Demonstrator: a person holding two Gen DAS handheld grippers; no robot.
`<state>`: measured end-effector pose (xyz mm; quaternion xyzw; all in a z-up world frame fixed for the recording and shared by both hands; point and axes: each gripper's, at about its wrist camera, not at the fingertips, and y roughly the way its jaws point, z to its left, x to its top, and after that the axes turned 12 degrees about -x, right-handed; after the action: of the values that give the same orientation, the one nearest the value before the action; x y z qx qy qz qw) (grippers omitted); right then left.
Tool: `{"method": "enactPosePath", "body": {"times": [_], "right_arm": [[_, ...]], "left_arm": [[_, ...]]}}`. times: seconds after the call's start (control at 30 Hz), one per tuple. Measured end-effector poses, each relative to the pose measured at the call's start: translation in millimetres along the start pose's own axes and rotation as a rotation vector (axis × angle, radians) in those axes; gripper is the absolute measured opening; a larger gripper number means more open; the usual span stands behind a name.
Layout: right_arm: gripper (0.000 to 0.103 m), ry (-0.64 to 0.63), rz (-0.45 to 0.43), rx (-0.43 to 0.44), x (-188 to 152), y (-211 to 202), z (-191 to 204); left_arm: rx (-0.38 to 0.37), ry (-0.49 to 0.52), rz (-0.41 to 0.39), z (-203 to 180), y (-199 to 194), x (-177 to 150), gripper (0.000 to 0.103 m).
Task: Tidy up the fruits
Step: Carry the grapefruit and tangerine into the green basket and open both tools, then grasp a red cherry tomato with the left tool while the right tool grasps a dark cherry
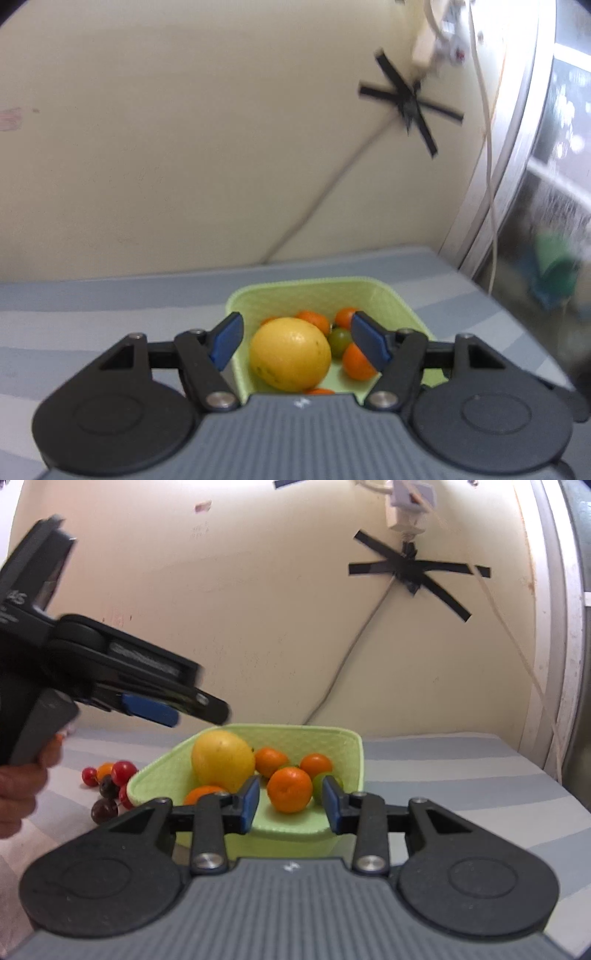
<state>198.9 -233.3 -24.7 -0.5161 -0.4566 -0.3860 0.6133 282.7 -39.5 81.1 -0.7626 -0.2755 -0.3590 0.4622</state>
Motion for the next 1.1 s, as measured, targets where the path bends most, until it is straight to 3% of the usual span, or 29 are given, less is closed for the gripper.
{"method": "enactPosePath", "body": {"times": [0.1, 0.23, 0.33, 0.43, 0.6, 0.7, 0.93, 1.03, 1.1], "right_arm": [[0.04, 0.026, -0.036, -0.003, 1, -6, -4], [0.04, 0.056, -0.053, 0.03, 8, -18, -2], [0.04, 0.039, -0.047, 0.092, 13, -30, 12], [0.04, 0.028, -0.007, 0.198, 14, -40, 35], [0.04, -0.023, 0.115, 0.296, 4, -29, 87], [0.04, -0.078, 0.17, 0.294, -2, -13, 114], [0.04, -0.041, 0.272, 0.282, -4, 16, 130], [0.04, -0.039, 0.287, 0.275, -4, 22, 135], [0.04, -0.037, 0.295, 0.274, -3, 26, 138]], "left_arm": [[0.008, -0.045, -0.079, 15, -44, 1, 0.067], [0.101, -0.088, -0.146, 47, -101, -14, 0.067], [0.194, -0.088, -0.128, 69, -125, -37, 0.067], [0.23, -0.116, -0.085, 95, -133, -59, 0.067], [0.152, -0.161, -0.024, 133, -115, -79, 0.067], [0.086, -0.113, 0.004, 144, -96, -85, 0.067], [-0.042, 0.021, 0.041, 157, -67, -79, 0.067], [-0.074, 0.08, 0.077, 158, -57, -76, 0.063], [-0.097, 0.096, 0.109, 159, -50, -75, 0.054]]}}
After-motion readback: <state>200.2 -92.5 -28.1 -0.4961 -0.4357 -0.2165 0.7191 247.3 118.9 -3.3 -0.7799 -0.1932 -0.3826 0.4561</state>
